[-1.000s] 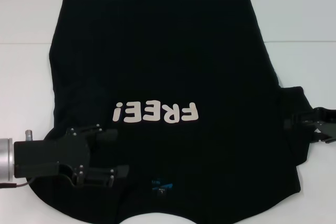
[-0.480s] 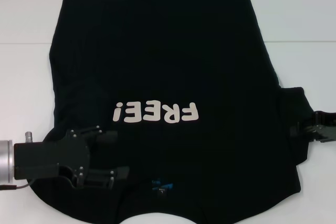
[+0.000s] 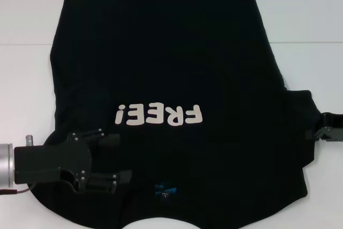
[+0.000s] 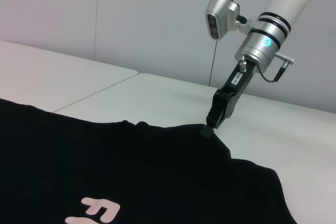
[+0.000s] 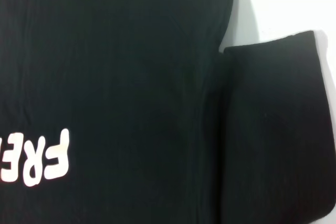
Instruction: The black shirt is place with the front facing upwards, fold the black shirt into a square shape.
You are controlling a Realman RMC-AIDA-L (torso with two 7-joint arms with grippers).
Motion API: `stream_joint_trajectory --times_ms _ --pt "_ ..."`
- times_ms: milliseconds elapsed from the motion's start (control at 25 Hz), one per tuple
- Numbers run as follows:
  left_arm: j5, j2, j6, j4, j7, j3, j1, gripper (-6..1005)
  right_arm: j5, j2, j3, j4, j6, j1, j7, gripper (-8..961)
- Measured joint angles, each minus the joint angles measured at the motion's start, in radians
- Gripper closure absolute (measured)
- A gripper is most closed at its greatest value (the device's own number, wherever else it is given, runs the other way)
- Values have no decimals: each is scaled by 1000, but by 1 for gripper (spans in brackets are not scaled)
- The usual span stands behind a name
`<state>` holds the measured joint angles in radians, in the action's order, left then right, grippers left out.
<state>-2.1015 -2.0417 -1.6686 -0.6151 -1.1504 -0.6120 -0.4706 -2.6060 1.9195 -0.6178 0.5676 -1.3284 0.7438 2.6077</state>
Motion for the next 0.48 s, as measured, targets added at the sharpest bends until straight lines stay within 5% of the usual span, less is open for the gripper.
stream_joint_trajectory --times_ms 200,480 --pt "0 1 1 0 -2 0 0 88 -3 -6 0 2 0 -4 -7 893" --pt "0 3 1 0 -6 0 0 88 2 -21 11 51 -10 -20 -21 946"
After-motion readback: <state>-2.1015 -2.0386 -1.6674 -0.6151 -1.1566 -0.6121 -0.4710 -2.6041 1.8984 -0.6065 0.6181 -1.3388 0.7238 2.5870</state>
